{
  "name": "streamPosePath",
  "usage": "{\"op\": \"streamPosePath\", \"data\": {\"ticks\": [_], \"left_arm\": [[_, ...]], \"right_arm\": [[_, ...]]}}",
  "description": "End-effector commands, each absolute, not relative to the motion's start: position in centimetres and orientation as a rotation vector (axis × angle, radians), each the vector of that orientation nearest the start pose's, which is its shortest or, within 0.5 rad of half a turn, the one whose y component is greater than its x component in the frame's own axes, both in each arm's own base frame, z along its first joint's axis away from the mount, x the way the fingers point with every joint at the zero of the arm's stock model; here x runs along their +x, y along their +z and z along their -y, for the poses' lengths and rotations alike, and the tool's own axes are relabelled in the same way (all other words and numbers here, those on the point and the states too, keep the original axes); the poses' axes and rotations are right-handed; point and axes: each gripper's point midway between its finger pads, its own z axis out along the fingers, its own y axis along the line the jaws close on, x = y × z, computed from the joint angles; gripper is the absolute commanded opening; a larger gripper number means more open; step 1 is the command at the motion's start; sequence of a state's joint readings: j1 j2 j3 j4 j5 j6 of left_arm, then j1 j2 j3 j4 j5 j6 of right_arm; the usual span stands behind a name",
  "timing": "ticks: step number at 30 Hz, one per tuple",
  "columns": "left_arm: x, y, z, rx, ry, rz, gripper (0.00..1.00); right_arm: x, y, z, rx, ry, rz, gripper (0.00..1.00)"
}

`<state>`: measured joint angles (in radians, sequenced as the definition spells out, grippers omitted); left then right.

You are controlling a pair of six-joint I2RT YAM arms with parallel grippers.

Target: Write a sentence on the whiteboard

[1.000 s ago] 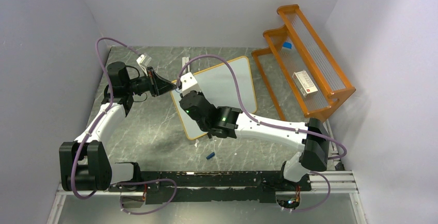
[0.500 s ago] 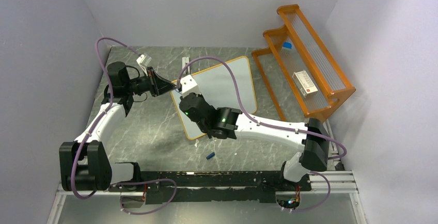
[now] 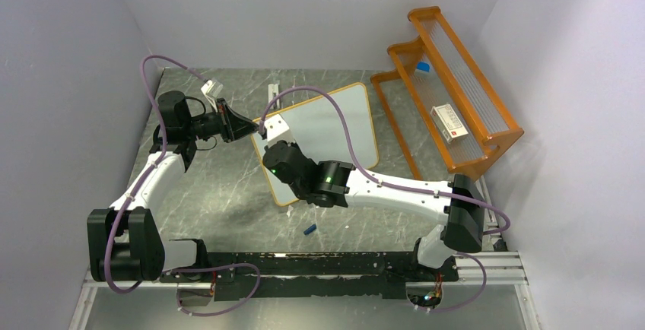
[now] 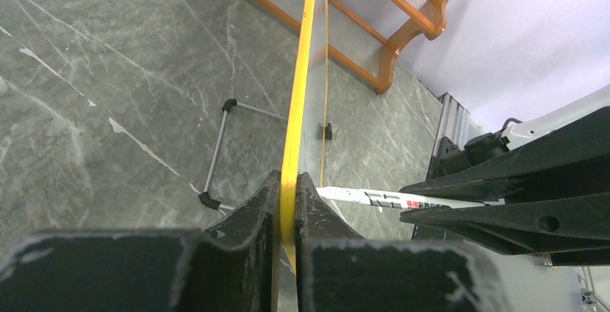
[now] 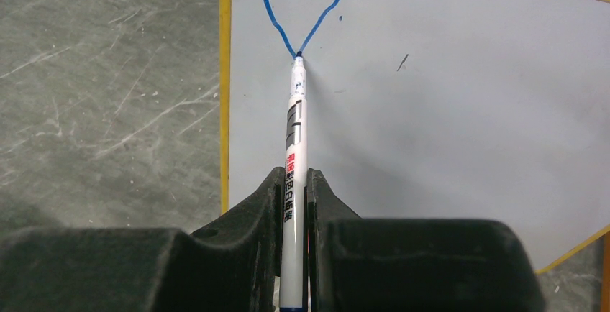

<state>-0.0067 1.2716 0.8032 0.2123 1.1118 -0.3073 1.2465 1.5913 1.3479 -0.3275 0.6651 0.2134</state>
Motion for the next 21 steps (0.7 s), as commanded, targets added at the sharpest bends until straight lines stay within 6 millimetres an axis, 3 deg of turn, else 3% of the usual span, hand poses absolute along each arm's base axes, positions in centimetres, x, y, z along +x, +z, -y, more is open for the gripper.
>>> {"op": "streamPosePath", "data": {"ticks": [1, 21], "left_arm": [[30.9, 23.6, 17.0, 0.594, -1.211, -1.734, 0.05], [31.0, 23.6, 17.0, 0.592, -1.212, -1.736, 0.05]], "right_arm": [[23.4, 22.6, -37.9, -0.643, 0.203, -1.911, 0.0], [23.1, 21.7, -37.5, -0.651, 0.178, -1.944, 0.0]]}}
